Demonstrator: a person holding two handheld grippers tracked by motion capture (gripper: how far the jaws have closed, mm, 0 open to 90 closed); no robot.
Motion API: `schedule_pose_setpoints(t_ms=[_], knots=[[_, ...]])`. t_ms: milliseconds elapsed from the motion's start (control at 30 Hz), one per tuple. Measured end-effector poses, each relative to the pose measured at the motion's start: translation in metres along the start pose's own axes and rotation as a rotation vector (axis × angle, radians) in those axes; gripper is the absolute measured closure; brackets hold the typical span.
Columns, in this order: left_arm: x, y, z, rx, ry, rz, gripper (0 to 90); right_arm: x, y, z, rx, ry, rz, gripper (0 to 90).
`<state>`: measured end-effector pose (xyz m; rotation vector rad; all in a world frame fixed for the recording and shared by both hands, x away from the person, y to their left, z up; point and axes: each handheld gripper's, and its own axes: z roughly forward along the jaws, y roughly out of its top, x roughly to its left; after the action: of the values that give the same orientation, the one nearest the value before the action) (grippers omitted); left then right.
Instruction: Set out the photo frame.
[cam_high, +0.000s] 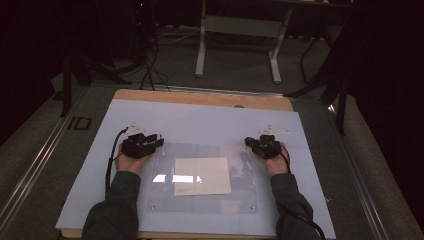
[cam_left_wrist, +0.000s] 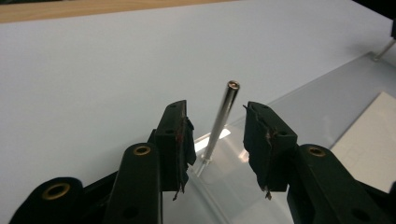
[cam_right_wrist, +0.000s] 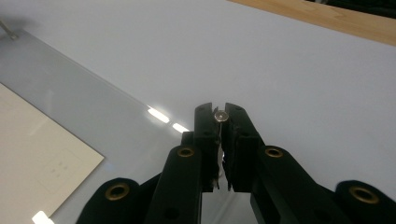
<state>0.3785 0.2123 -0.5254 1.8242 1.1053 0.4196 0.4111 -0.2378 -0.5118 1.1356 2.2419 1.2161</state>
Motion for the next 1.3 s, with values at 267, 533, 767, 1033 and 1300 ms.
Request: schedule_pose_setpoints(t_ms=[267, 533, 767, 1033, 1300], knots=[[0.002, 0.000, 0.002, -0.041, -0.003, -0.005, 67.9, -0.001, -0.001, 0.000, -0.007, 0.011, 0.008, 84.3], [-0.001, 0.000, 0.006, -0.063, -0.026, 0.000, 78.5, -0.002, -0.001, 0.001, -0.011, 0.019, 0.013, 84.3], [-0.004, 0.001, 0.009, -0.094, -0.015, -0.013, 82.4, -0.003, -0.002, 0.001, -0.015, 0.022, 0.024, 84.1], [-0.004, 0.001, 0.009, -0.099, -0.016, -0.017, 83.0, -0.004, -0.003, 0.001, -0.016, 0.031, 0.040, 83.9], [-0.002, 0.001, 0.010, -0.093, -0.023, -0.046, 83.2, -0.006, -0.001, 0.001, 0.001, 0.046, 0.068, 83.5]])
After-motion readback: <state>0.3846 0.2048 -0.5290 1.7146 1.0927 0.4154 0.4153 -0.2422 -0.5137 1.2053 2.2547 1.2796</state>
